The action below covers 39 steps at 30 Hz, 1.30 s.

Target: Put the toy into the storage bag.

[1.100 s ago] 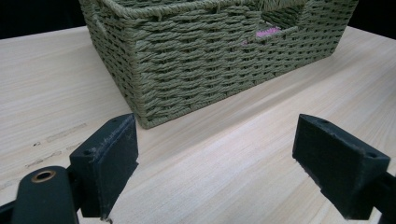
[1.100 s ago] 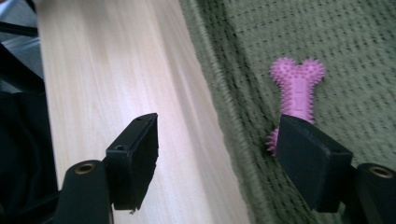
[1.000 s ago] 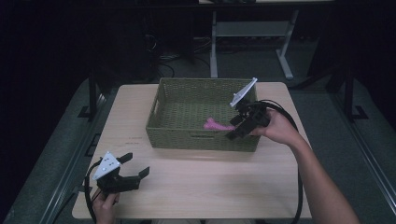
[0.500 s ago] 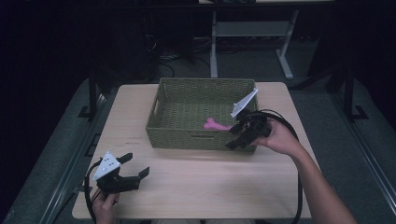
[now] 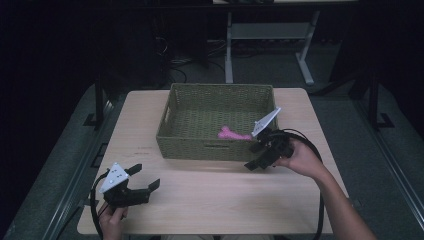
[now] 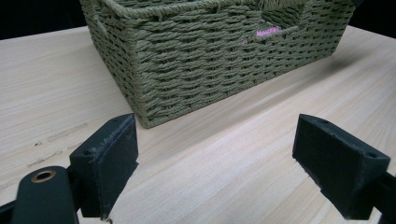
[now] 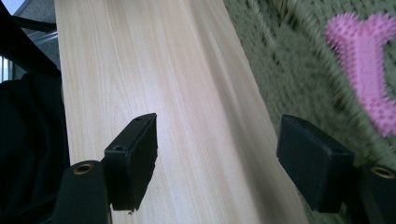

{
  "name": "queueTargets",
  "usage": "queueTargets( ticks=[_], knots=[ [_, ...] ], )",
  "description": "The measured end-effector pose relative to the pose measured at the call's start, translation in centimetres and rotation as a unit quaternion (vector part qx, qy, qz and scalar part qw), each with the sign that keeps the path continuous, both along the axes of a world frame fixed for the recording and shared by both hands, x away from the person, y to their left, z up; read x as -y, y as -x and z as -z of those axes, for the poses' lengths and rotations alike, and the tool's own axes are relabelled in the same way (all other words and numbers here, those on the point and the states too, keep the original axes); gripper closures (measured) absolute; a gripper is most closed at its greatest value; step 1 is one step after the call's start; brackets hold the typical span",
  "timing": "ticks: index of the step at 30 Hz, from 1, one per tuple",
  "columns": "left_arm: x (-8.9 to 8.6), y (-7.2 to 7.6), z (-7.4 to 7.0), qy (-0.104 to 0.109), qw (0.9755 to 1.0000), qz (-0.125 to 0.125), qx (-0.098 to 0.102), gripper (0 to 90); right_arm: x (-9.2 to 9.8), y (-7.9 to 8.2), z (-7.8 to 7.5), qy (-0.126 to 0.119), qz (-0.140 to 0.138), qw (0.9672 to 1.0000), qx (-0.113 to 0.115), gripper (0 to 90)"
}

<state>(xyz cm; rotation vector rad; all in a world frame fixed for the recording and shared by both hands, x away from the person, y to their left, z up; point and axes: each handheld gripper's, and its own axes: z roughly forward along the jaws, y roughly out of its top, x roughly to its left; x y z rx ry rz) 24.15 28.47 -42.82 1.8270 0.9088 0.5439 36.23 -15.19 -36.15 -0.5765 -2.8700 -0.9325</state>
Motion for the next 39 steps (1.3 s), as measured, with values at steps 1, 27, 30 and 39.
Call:
queueTargets(
  ticks=[1, 27, 30, 39],
  knots=[
    [0.0, 0.0, 0.0, 0.000, 1.0000, 0.000, 0.000, 13.8, 0.1, 0.1, 0.2, -0.001, 0.000, 1.0000, 0.001, 28.2],
    [0.1, 0.0, 0.1, -0.001, 1.0000, 0.000, -0.002, 13.9, 2.5, 2.7, 3.8, -0.009, 0.031, 0.9995, -0.003, 27.1],
    [0.1, 0.0, 0.1, -0.001, 1.0000, 0.000, -0.002, 13.8, 3.0, 3.3, 4.2, -0.011, 0.039, 0.9992, -0.005, 27.1],
    [0.1, -0.1, 0.1, -0.005, 1.0000, 0.001, -0.002, 13.9, 4.1, 4.9, 4.9, -0.017, 0.054, 0.9984, -0.001, 26.8]
  ],
)
